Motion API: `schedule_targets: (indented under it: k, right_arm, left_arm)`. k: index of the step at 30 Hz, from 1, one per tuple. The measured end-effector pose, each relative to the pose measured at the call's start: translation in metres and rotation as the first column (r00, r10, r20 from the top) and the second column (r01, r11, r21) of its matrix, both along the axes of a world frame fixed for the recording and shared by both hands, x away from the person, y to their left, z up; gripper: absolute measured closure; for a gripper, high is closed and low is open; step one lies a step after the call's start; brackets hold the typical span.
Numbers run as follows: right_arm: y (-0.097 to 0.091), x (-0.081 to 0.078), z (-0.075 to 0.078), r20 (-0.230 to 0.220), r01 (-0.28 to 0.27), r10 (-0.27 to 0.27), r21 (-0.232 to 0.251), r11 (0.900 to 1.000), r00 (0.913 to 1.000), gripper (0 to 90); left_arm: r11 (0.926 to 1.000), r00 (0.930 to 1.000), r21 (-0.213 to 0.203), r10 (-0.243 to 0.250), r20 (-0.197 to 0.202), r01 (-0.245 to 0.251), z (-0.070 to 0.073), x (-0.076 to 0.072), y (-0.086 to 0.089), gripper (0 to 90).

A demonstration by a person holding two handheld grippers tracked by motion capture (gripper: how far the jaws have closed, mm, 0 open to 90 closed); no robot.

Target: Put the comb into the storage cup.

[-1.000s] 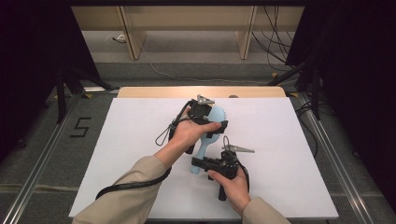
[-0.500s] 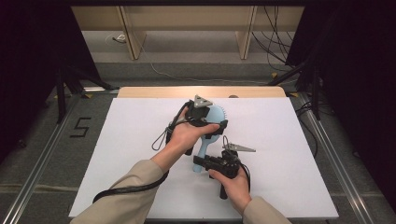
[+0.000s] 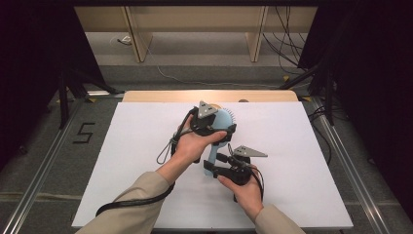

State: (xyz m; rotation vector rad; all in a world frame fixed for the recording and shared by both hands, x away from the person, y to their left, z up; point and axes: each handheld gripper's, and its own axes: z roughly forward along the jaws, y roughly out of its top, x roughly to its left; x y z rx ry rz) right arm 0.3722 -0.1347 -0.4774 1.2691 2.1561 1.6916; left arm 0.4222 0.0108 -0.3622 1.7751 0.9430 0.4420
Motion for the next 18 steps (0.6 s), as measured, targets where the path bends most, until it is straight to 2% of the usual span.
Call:
schedule_targets:
  k: [2, 3, 5, 8, 14, 18]
  right_arm:
    - [-0.001, 0.001, 0.002, 0.041, 0.002, -0.002, -0.02, 0.9998, 0.9992, 27.5]
    - [-0.001, 0.001, 0.002, 0.041, 0.002, -0.002, -0.02, 0.9998, 0.9992, 27.5]
    - [-0.001, 0.0, 0.005, 0.078, -0.013, 0.016, -0.041, 0.9991, 0.9968, 22.7]
    - [-0.003, 0.001, 0.007, 0.114, -0.018, 0.024, -0.054, 0.9984, 0.9932, 18.8]
    - [-0.008, 0.002, 0.01, 0.153, 0.005, 0.009, -0.093, 0.9957, 0.9882, 16.4]
    - [-0.013, 0.002, 0.012, 0.162, 0.004, 0.014, -0.111, 0.9938, 0.9867, 16.2]
  left_arm:
    - [1.0, 1.0, -0.004, 0.005, 0.008, -0.005, 0.0, 0.0, 0.001, 19.6]
    - [0.9999, 0.9999, -0.008, 0.01, 0.011, -0.01, 0.0, 0.0, 0.001, 19.6]
    - [0.9996, 0.9988, -0.002, 0.027, 0.04, -0.027, -0.001, 0.0, 0.003, 19.6]
    - [0.9993, 0.9981, -0.007, 0.038, 0.048, -0.038, -0.001, 0.001, 0.005, 19.6]
    - [0.9977, 0.995, -0.019, 0.067, 0.074, -0.066, 0.001, 0.002, 0.009, 19.6]
    - [0.996, 0.9922, -0.027, 0.087, 0.089, -0.085, 0.002, 0.004, 0.012, 19.6]
